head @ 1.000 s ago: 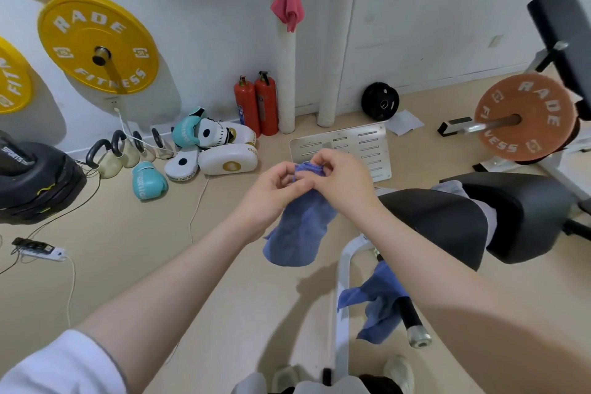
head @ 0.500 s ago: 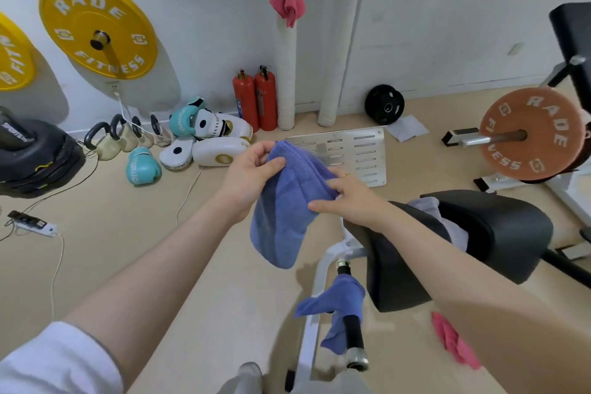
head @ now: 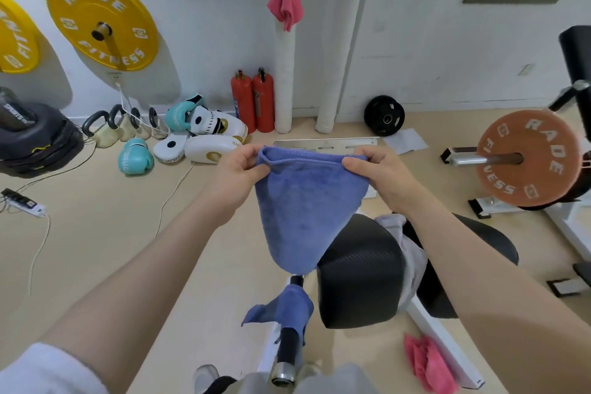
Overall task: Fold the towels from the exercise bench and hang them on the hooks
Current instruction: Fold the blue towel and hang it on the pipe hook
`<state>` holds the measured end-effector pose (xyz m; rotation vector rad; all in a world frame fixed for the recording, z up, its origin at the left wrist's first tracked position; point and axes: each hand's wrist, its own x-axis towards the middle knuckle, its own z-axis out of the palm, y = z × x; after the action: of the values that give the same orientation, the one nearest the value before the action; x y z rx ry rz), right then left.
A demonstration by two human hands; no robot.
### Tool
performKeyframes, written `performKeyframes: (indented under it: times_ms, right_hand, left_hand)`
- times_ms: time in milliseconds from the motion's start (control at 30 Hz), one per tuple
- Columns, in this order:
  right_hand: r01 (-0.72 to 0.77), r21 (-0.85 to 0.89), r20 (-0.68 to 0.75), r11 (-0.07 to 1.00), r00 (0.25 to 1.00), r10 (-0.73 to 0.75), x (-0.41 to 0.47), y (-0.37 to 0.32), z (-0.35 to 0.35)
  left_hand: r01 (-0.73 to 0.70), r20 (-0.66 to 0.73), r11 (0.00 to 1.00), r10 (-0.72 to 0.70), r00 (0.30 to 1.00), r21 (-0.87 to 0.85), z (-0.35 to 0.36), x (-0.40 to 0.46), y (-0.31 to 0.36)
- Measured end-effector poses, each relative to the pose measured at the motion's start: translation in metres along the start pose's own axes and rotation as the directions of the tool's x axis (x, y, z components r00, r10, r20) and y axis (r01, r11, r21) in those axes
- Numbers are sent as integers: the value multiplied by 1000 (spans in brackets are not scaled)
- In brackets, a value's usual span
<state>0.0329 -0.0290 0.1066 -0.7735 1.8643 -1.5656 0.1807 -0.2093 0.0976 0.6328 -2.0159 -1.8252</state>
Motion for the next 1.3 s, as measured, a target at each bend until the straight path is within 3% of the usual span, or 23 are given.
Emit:
performKeyframes:
  times_ms: [100,167,267,333,400,467,567,667,767,900,1067,1200,1300]
  right_hand:
    - [44,-418,-85,907,993,-87,8,7,-22]
    - [56,-570,-70,820,991,-116,15,14,-34]
    - [25,-631,-78,775,992,-96,25,19,-50]
    - [9,-625,-202,781,964,-174,32,14,-59]
    - [3,-608,-360,794,890,-280,37,6,-67]
    - [53,-506,-430,861,850,-304,39,1,-76]
    - [108,-386,-331,916,911,-247,25,6,-88]
    - [20,-546,-163,838,978,-130,5,35,-99]
    - [-53,-647,-6,761,998,64,-18,69,-100]
    - [-22,-790,221,612,922,319,-40,104,-92]
    - [-121,-747,340,654,775,532,-55,112,-76]
    - [-174,-733,384,658,692,611,-60,124,-70]
    - [-291,-670,347,683,691,634,-62,129,-67]
  left_hand:
    - [30,-19,999,-30,999,18,23,3,0]
    - [60,-58,998,-58,997,31,38,11,0]
    - [62,-130,998,-57,990,31,59,30,6]
    - [10,-147,999,-5,989,30,73,44,14]
    - [-51,-146,999,49,988,-6,85,54,25]
    - [-85,-146,996,78,986,-41,93,59,33]
    - [-44,-89,998,47,995,36,98,61,22]
    - [72,53,983,-82,995,170,110,46,-9]
    - [98,198,940,-170,965,326,119,25,-46]
    - [97,356,817,-351,866,569,122,4,-79]
    - [27,542,759,-488,684,651,129,-13,-92]
    - [112,574,789,-529,625,605,129,-28,-108]
    - [234,539,799,-558,631,554,126,-33,-117]
